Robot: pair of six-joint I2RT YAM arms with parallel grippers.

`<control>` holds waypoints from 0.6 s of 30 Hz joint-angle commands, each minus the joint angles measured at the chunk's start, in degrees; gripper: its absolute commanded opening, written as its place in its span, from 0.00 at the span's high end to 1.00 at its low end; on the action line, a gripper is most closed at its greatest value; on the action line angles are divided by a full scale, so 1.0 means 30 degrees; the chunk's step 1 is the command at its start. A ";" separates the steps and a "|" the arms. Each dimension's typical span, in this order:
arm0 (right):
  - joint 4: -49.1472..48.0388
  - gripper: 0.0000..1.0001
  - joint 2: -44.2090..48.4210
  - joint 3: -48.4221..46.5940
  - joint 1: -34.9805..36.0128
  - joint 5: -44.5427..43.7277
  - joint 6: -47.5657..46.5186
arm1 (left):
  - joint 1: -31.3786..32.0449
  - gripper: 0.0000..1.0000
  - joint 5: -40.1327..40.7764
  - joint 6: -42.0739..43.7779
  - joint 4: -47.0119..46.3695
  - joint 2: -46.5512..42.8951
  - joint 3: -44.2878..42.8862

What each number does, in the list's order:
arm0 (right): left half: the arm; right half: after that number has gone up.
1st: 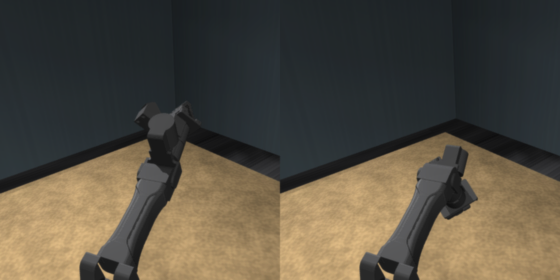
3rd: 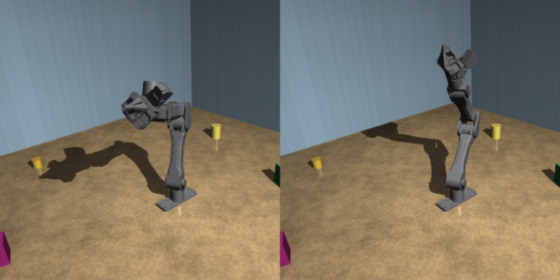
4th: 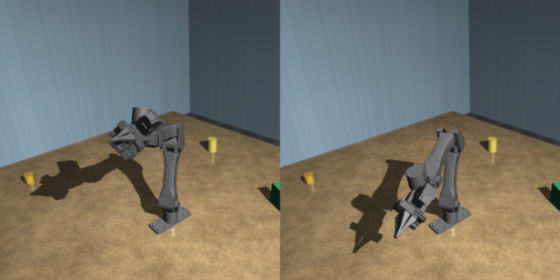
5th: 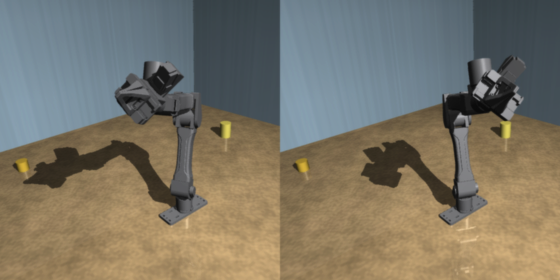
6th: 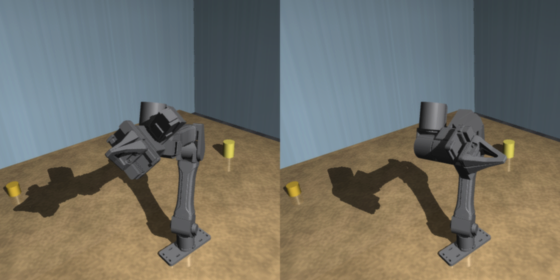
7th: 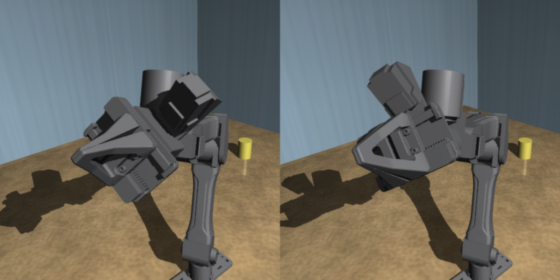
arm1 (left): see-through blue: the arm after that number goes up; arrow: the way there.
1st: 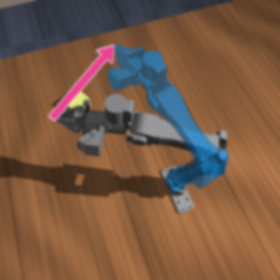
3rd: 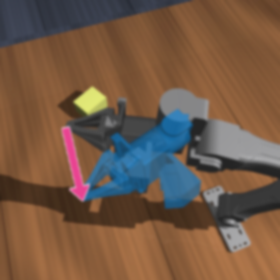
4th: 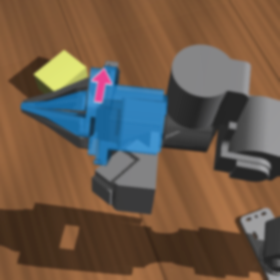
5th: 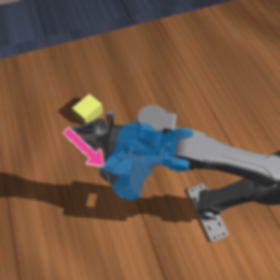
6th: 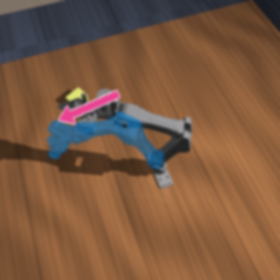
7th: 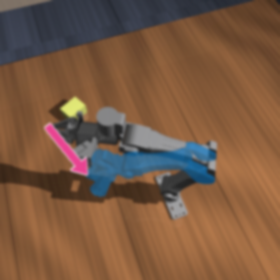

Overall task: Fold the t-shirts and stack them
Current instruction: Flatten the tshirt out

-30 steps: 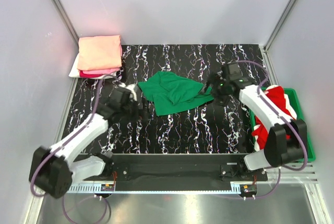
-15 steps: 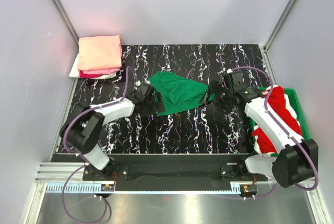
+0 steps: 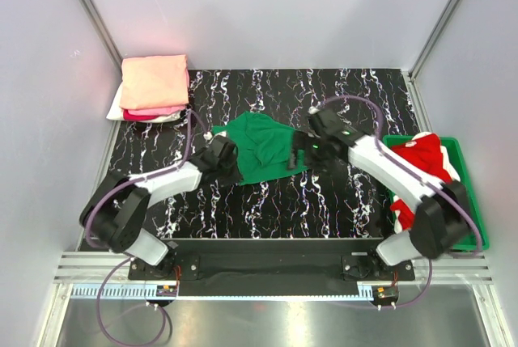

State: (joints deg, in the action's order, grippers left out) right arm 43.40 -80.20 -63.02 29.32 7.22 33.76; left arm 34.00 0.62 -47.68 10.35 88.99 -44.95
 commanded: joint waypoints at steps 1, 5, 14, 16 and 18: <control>0.0647 0.11 -0.2934 -0.3681 0.2496 -0.1933 -0.1408 | -0.0054 1.00 0.0847 0.0161 0.0826 -0.2064 0.0948; 0.1382 0.15 -0.7703 -0.8332 0.4052 -0.2320 -0.1964 | -0.0054 1.00 0.0614 -0.0072 0.0042 -0.2855 0.2789; 0.3405 0.23 -1.4275 -1.4056 0.5753 -0.3257 -0.2932 | -0.0112 1.00 0.0232 -0.0337 -0.0403 -0.4028 0.3908; 0.3347 0.33 -1.4572 -1.4264 0.5958 -0.3228 -0.2903 | -0.0170 1.00 0.0319 -0.0337 -0.0432 -0.4145 0.4200; 0.3289 0.47 -1.4749 -1.4411 0.5959 -0.3258 -0.2786 | -0.0345 1.00 0.0087 -0.0279 -0.0695 -0.4379 0.4435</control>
State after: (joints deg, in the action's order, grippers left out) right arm 51.48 -124.88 -102.76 46.50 -0.80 25.78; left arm 33.61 0.89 -48.56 10.09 78.02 -32.80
